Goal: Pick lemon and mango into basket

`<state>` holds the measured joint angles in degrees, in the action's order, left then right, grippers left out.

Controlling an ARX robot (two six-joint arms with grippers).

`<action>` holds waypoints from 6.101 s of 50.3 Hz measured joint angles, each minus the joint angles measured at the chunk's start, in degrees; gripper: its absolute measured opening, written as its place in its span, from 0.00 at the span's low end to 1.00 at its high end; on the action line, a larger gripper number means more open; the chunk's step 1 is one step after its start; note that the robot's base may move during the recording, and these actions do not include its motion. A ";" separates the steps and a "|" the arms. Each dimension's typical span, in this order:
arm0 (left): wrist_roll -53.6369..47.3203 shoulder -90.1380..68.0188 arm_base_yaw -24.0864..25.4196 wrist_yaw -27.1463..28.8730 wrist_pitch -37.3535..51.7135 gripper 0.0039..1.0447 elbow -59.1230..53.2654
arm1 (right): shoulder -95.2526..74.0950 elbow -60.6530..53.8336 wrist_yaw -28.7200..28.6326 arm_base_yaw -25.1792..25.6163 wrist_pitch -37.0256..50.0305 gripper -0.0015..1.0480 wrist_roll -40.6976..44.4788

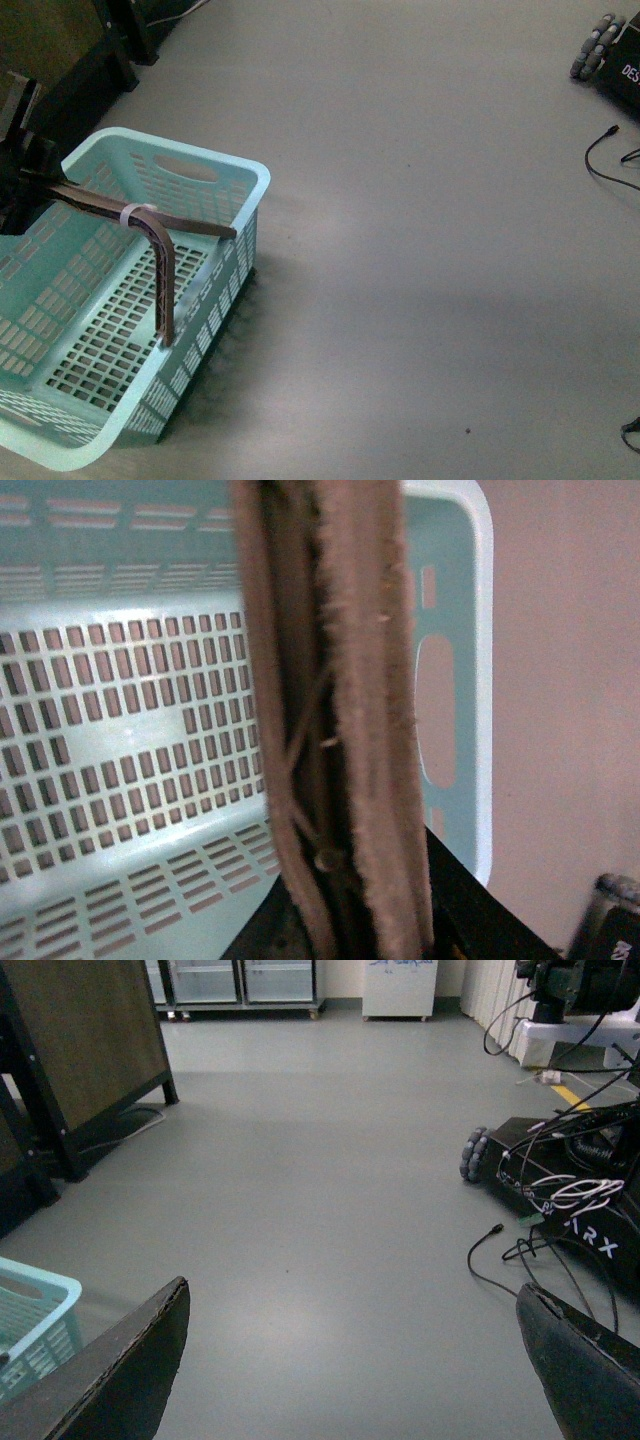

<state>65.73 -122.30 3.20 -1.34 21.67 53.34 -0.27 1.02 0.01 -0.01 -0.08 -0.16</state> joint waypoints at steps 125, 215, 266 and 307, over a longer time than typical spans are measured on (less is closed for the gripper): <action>14.91 77.57 15.67 -16.74 -42.66 0.06 -5.92 | 0.00 0.00 -0.02 0.00 0.00 0.92 0.02; 15.41 77.79 15.58 -16.92 -42.71 0.06 -5.86 | 0.04 0.00 0.22 0.00 0.02 0.92 0.00; 14.97 77.61 15.67 -16.87 -42.84 0.06 -5.79 | 0.11 0.00 0.04 0.00 0.02 0.92 0.00; 14.95 77.61 15.67 -16.81 -42.93 0.06 -5.70 | 0.13 0.00 0.04 0.00 0.02 0.92 0.02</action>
<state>80.68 -44.69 18.87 -18.15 -21.26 47.64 -0.14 1.02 0.05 -0.01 -0.05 -0.14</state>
